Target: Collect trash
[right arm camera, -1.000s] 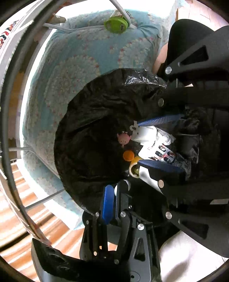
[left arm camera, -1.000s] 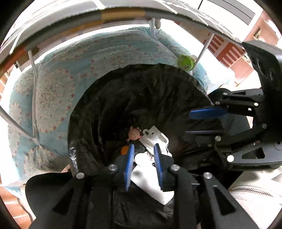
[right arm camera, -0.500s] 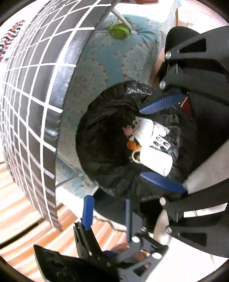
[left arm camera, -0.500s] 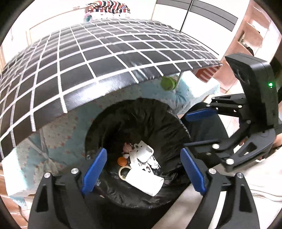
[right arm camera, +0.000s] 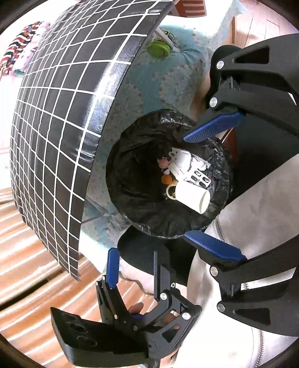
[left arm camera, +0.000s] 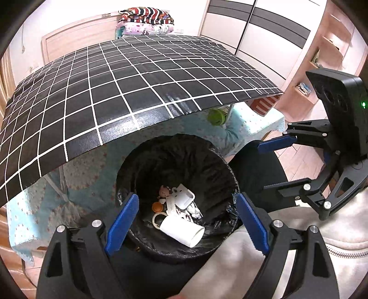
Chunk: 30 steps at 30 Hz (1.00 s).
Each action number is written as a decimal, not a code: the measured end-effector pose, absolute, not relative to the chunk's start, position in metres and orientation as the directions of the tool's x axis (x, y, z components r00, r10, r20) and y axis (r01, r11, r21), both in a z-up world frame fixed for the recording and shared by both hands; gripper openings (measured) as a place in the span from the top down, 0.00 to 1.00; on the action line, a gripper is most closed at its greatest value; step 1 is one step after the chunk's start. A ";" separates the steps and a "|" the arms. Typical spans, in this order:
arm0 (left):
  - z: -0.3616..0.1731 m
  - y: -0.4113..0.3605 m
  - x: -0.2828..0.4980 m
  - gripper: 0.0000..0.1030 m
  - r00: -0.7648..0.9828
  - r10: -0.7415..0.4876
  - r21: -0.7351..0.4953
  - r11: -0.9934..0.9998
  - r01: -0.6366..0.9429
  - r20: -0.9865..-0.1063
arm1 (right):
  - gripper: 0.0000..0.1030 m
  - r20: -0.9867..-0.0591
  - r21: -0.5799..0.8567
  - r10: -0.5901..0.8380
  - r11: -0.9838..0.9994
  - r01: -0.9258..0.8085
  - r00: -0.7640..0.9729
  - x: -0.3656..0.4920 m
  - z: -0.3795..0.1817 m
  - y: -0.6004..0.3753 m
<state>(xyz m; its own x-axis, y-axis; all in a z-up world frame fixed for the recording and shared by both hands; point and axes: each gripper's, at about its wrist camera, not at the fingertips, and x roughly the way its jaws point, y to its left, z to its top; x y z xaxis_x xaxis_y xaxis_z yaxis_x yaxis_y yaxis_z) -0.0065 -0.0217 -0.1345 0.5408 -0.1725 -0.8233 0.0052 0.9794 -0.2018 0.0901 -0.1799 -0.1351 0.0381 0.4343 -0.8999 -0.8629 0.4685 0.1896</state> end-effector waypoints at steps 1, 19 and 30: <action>-0.134 -0.022 -0.008 0.17 0.543 -0.173 -0.204 0.979 0.004 -0.822 | 0.23 -0.899 0.191 0.436 0.469 -0.863 0.038 0.090 -0.134 -0.180; -0.127 -0.029 -0.014 0.16 0.545 -0.199 -0.222 0.975 0.024 -0.814 | 0.23 -0.894 0.208 0.448 0.466 -0.860 0.027 0.085 -0.129 -0.182; -0.126 -0.029 -0.013 0.16 0.551 -0.202 -0.225 0.974 0.027 -0.809 | 0.23 -0.893 0.207 0.449 0.463 -0.862 0.027 0.083 -0.128 -0.181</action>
